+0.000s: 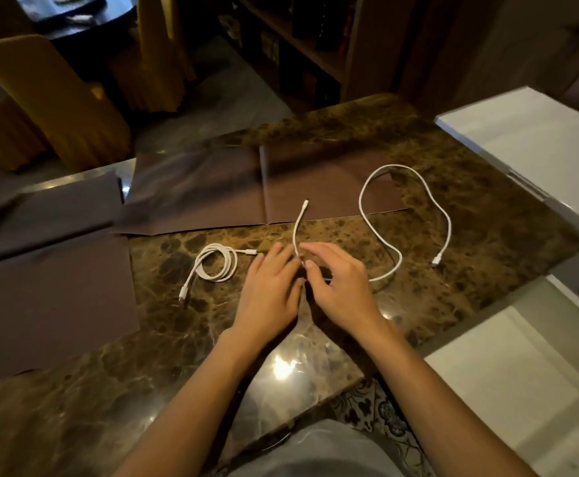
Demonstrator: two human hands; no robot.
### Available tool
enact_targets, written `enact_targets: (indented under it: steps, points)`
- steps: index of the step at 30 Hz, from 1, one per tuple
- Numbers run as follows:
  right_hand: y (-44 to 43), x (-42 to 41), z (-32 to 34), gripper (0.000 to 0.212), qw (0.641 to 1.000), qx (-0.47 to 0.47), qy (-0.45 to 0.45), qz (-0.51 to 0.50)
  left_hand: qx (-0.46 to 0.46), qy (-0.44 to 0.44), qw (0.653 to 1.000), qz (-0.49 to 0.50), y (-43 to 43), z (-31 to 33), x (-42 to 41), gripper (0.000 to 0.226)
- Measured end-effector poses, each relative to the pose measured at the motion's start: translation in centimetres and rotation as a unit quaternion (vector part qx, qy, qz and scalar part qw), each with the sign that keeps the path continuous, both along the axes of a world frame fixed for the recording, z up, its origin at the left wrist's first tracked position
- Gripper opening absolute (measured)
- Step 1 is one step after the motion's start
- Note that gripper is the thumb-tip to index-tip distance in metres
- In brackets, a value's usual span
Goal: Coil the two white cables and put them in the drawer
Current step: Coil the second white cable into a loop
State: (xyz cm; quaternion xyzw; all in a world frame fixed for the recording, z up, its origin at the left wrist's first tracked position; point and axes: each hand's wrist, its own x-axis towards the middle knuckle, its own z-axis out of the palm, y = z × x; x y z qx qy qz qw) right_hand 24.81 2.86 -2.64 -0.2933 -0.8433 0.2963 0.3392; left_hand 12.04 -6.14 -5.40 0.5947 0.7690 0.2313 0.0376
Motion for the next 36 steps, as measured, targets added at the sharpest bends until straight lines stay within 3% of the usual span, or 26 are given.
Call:
enact_targets:
  steps: [2,6,12,17,19,21,25,29,32,36]
  points:
    - [1.1,1.6,-0.1,0.030,0.997,0.029,-0.077,-0.014,0.000,-0.009,0.999,-0.045,1.4,0.3,1.7,0.044]
    - [2.7,4.1,0.1,0.024,0.964,-0.008,-0.265,-0.019,-0.018,0.045,0.994,-0.100,3.2,0.3,2.8,0.032]
    - [3.3,5.3,1.2,0.027,0.971,-0.055,-0.231,0.000,0.009,0.114,0.984,-0.136,3.7,1.1,0.4,0.023]
    - [4.7,6.1,2.6,0.026,0.985,-0.059,-0.159,-0.012,0.011,0.126,0.992,0.024,5.2,3.8,-5.2,0.019]
    - [5.1,5.9,2.8,0.025,0.989,-0.044,-0.137,-0.017,-0.004,0.127,0.990,0.058,5.4,4.6,-5.8,0.028]
    - [5.4,5.2,2.8,0.024,0.992,-0.026,-0.118,-0.020,0.017,0.137,0.990,0.012,5.6,5.0,-4.1,0.040]
    - [5.4,4.0,2.9,0.022,0.993,-0.004,-0.114,-0.009,0.073,0.138,0.981,-0.115,6.4,4.1,0.7,0.035]
    - [6.5,5.3,3.1,0.022,0.993,-0.010,-0.119,-0.008,0.073,0.151,0.985,-0.049,7.1,3.3,-1.7,0.022]
    - [7.4,6.3,2.9,0.024,0.989,-0.023,-0.143,-0.017,0.038,0.149,0.988,0.025,6.9,3.2,-3.6,0.031]
    - [7.5,4.9,2.4,0.025,0.990,-0.016,-0.140,-0.021,0.069,0.166,0.983,-0.050,7.6,4.0,-0.3,0.034]
